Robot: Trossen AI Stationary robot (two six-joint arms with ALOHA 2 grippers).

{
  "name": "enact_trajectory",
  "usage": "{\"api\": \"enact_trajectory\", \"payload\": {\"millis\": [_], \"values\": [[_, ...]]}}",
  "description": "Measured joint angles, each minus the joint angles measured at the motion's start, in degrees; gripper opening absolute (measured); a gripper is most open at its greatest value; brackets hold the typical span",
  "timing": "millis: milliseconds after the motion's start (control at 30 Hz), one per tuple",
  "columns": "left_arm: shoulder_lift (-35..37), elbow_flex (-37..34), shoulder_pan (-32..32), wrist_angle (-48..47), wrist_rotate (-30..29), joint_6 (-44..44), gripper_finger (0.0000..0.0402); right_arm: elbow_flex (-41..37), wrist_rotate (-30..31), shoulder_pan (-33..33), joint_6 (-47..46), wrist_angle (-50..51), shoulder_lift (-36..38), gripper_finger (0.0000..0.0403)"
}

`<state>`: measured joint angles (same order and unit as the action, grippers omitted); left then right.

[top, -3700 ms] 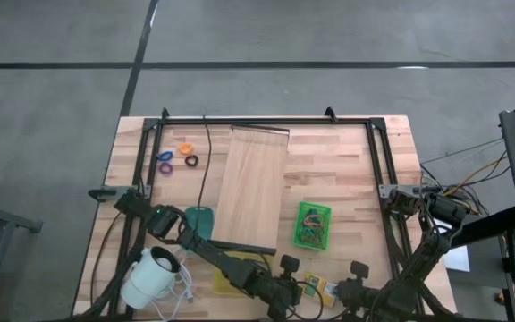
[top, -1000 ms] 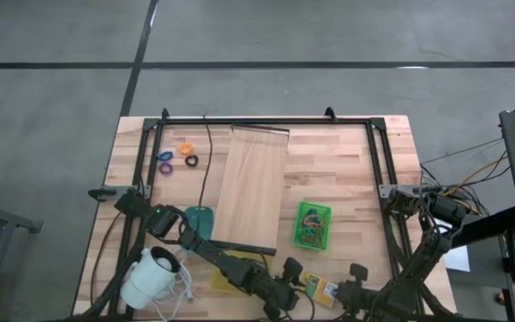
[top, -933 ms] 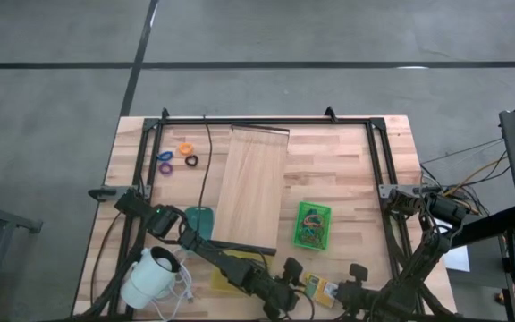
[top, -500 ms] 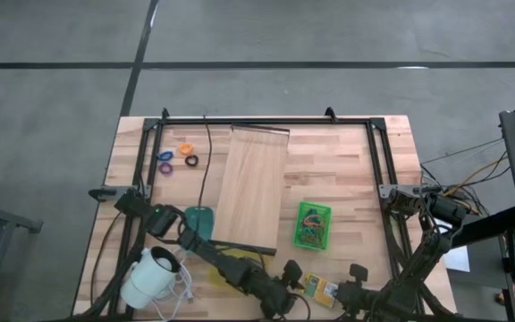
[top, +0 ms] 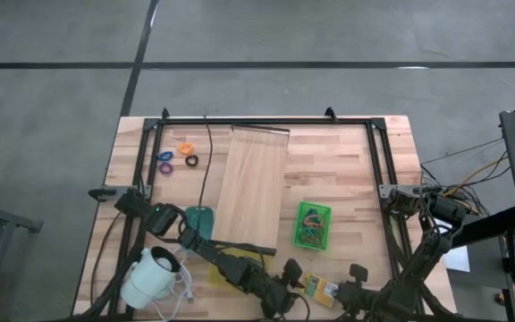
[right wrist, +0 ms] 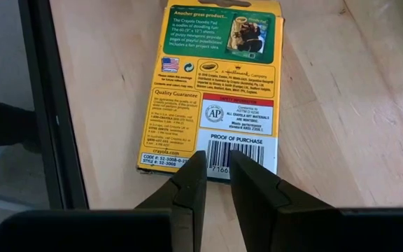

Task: Pick & Place Office Desk Supplies
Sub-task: Put the large yellow crayon box into the yellow bin

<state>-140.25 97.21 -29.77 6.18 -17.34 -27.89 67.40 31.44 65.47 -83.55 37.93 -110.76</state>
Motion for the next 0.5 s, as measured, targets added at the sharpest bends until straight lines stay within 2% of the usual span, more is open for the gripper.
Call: {"api": "enact_trajectory", "payload": {"millis": [500], "values": [[0.0,0.09,1.73,-3.67,-0.33,1.31,0.02,0.0,-0.02,-0.01,0.0,-0.76,-0.04,0.0063]]}}
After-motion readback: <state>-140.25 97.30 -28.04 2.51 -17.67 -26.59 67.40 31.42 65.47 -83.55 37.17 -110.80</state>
